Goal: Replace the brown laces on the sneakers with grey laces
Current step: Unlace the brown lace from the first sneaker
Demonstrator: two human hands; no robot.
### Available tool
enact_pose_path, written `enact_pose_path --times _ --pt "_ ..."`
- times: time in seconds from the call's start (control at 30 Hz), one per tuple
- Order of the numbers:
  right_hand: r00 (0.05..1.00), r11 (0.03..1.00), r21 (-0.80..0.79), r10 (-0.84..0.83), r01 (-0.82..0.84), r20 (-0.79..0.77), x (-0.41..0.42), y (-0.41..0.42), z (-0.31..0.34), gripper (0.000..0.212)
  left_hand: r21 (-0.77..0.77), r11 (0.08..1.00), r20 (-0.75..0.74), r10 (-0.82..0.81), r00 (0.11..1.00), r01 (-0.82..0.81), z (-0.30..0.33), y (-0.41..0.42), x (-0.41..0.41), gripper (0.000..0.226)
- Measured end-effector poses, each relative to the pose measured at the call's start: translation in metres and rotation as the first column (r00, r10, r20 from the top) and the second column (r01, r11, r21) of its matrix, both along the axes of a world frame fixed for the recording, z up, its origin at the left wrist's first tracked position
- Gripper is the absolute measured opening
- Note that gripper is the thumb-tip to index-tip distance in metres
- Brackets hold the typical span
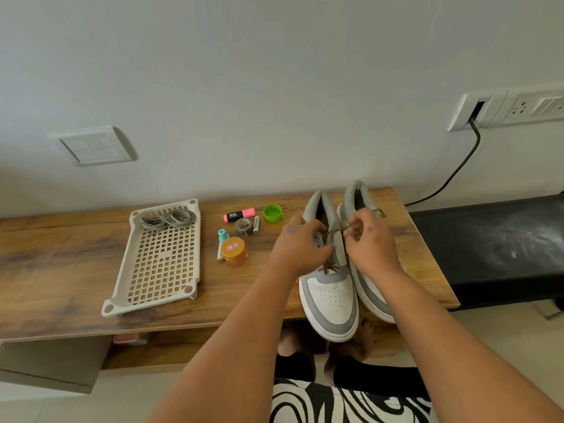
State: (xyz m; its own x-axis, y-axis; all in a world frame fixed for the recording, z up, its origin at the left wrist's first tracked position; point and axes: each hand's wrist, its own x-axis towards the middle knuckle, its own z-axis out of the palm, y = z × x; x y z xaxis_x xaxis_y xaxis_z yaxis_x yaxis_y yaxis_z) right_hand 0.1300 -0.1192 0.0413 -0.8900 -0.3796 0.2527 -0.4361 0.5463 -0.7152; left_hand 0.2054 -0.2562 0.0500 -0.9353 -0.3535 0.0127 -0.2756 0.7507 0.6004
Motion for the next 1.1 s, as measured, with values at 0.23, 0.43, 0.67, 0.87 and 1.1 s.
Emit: enact_pose_path --times 0.23,0.43,0.67,0.87,1.1 --pt "0.971 0.998 0.05 -0.045 0.034 0.235 0.0 -0.002 -0.004 0.016 0.183 0.963 -0.038 0.206 0.978 -0.196 -0.001 0.016 -0.012 0.013" --pt "0.937 0.985 0.163 -0.006 -0.054 0.348 0.011 -0.01 -0.004 0.051 0.955 -0.036 0.253 0.617 0.745 -0.295 0.028 -0.001 -0.009 0.014" --pt "0.844 0.997 0.068 -0.006 -0.036 0.536 0.014 -0.014 -0.009 0.045 0.619 0.695 0.118 0.379 0.918 -0.366 0.006 -0.028 0.007 0.023" --pt "0.533 0.944 -0.313 0.212 0.107 0.82 0.012 -0.005 0.007 0.017 0.461 0.862 0.107 0.183 0.977 -0.211 0.0 -0.01 0.0 0.055" --pt "0.884 0.996 0.079 -0.061 0.027 0.464 0.015 -0.005 -0.002 0.05 0.48 0.853 0.092 0.185 0.978 -0.206 0.0 -0.014 0.001 0.045"
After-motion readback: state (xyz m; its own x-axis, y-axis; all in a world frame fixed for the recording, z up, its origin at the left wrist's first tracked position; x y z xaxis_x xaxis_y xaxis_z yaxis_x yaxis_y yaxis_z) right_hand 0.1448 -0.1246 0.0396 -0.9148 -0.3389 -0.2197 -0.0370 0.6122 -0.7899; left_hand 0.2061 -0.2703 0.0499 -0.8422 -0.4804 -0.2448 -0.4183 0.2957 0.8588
